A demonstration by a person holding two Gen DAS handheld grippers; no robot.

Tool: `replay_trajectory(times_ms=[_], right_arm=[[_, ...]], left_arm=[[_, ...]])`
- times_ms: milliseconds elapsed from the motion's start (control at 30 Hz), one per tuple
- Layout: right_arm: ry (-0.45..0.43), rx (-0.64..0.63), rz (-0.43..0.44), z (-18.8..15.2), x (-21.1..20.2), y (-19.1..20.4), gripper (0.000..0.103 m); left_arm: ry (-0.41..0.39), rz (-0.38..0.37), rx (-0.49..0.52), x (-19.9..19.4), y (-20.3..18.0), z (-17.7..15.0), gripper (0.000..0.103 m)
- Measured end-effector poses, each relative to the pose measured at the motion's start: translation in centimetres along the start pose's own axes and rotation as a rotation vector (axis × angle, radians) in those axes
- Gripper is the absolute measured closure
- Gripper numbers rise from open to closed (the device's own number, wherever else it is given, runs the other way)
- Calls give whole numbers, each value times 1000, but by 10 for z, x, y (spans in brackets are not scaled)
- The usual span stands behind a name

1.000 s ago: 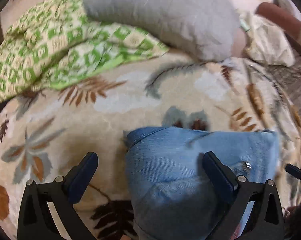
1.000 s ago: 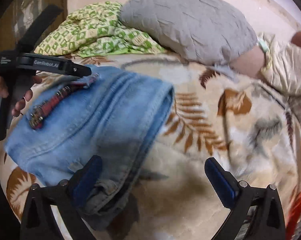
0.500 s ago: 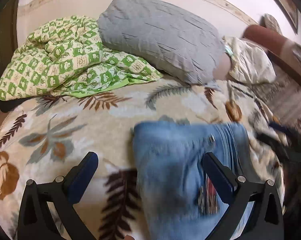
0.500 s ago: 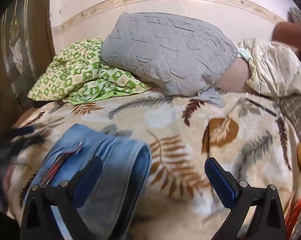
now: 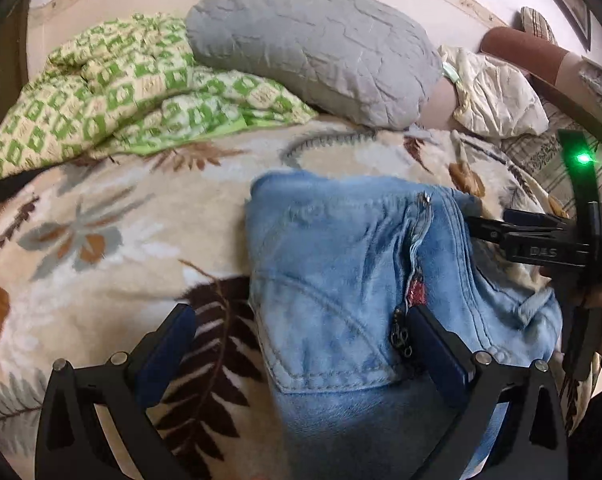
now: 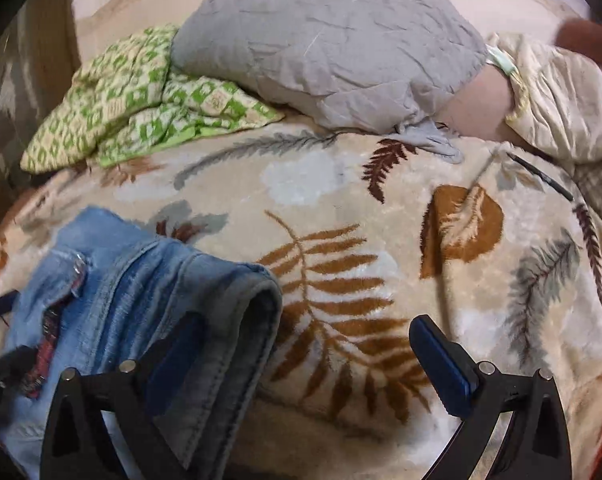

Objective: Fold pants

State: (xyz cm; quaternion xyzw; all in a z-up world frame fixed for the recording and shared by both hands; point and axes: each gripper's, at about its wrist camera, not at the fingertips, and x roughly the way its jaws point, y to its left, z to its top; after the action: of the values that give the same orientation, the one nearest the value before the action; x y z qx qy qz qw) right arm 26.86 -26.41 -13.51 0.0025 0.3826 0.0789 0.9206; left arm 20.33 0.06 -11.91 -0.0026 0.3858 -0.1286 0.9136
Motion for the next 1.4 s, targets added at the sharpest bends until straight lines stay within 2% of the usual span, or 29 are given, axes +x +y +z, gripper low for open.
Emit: replay_trajectory(times_ms=[133,267,433,567,700,767,867,1033,1200,1400], right_arm=[[-53,14,8,8,-45,2,0],[-78,-1,-23,-3,-85,20,0],[-159,57,-56,-20,-111,37,0],[-213,89,-81,-27,-104,38,0],[-185,88,-55,-28,-95,35,0],[-179,92,-48,-30,-94,36,0],[-193,81,-39,-32,-99,40,0],[-184,85,-45,-37,-109,41,0],[-198,90,-75,-36,-146,45,0],[-231,87,-91,-33,-209,55,0]], left_arm=[[-53,14,-45,-22,4,13,0],[-114,37,-80,-47,0,20,0],[-177,122,-88,-59,-12,21,0],[-140,169,-115,-48,-8,14,0],[-106,246,-120,-41,-1,10,0],[-94,245,-137,-42,1,10,0],[-86,204,-180,-47,3,10,0],[-86,198,-171,-57,-3,9,0],[-83,228,-156,-74,-8,8,0],[-156,227,-88,-135,-27,16,0]])
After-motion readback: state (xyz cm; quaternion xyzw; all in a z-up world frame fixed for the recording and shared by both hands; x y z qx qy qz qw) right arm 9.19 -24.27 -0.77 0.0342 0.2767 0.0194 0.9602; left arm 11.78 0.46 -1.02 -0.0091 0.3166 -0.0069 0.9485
